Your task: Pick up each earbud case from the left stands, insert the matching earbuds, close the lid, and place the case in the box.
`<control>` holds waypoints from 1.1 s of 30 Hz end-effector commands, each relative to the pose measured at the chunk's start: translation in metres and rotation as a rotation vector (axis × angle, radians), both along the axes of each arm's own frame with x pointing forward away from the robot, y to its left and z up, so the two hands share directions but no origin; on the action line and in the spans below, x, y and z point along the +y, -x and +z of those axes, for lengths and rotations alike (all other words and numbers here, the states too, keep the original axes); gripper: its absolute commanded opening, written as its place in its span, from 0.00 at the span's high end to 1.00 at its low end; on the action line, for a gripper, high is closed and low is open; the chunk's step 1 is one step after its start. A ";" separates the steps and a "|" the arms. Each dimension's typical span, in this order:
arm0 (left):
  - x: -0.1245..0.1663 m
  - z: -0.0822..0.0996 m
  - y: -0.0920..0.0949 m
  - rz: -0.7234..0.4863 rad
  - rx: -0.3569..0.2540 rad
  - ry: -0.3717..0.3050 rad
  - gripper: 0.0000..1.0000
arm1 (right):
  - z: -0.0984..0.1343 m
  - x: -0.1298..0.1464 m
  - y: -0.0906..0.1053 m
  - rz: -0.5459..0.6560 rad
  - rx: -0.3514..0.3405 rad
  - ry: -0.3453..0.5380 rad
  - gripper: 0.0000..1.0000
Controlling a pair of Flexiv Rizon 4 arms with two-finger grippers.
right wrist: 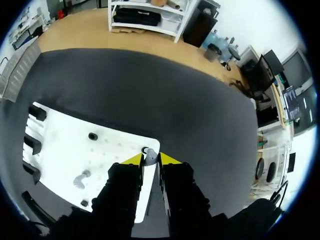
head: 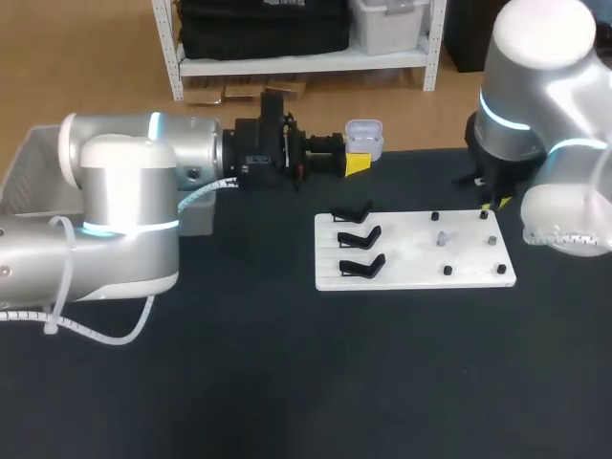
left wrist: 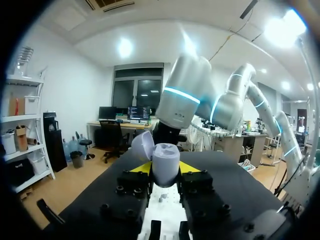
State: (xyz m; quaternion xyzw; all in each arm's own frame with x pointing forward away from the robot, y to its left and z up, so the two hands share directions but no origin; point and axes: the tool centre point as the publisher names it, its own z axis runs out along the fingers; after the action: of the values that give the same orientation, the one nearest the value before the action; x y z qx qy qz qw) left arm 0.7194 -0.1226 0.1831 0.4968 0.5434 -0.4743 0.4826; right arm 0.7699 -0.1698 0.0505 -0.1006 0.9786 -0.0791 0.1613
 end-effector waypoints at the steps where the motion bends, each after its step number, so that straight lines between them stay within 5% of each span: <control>1: 0.000 -0.001 0.002 0.006 -0.005 0.006 1.00 | 0.035 0.000 0.025 -0.015 -0.036 0.014 1.00; 6: 0.000 -0.001 0.002 0.006 -0.005 0.006 1.00 | 0.068 0.009 0.042 -0.037 -0.037 0.102 1.00; 19: 0.000 -0.001 0.002 0.006 -0.005 0.006 1.00 | 0.138 0.051 0.086 -0.213 -0.142 0.105 1.00; 33: 0.000 -0.001 0.002 0.006 -0.005 0.006 1.00 | 0.148 0.061 0.096 -0.238 -0.172 0.070 1.00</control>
State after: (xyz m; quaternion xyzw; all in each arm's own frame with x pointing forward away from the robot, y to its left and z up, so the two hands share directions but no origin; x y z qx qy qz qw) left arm 0.7194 -0.1226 0.1833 0.4969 0.5435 -0.4743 0.4824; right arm 0.6758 -0.1080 0.1991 0.0180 0.9634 -0.1407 0.2275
